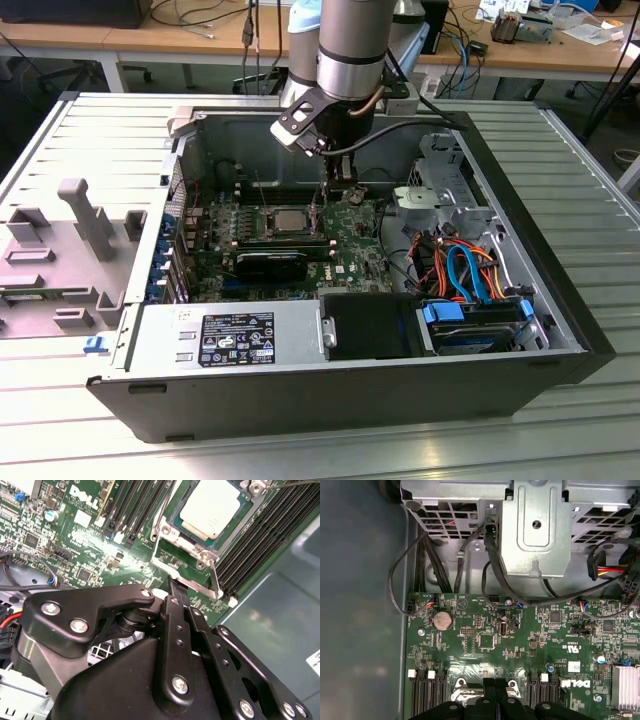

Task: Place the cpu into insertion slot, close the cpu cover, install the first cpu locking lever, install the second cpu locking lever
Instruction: 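Close the cpu cover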

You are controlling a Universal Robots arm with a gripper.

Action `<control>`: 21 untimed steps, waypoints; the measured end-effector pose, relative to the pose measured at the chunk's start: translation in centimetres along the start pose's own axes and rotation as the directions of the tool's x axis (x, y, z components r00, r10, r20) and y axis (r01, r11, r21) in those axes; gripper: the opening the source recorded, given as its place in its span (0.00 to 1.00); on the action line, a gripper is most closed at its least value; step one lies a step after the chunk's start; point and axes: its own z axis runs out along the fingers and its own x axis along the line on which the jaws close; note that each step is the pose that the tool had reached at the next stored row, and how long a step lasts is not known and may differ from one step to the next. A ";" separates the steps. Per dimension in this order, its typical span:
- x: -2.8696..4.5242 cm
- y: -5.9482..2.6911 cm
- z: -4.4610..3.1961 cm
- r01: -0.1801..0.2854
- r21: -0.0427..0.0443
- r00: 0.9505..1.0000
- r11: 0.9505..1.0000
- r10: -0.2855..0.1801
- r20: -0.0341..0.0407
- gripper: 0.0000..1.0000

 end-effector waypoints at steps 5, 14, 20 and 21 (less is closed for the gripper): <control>0.00 -0.28 0.22 0.000 0.004 1.000 1.000 0.000 0.000 0.11; 0.01 -0.49 0.62 0.000 0.023 1.000 1.000 0.000 0.008 0.11; 0.03 -1.07 0.73 0.000 0.025 1.000 1.000 0.000 0.014 0.11; 0.04 -1.16 0.74 0.000 0.024 1.000 1.000 0.000 0.014 0.11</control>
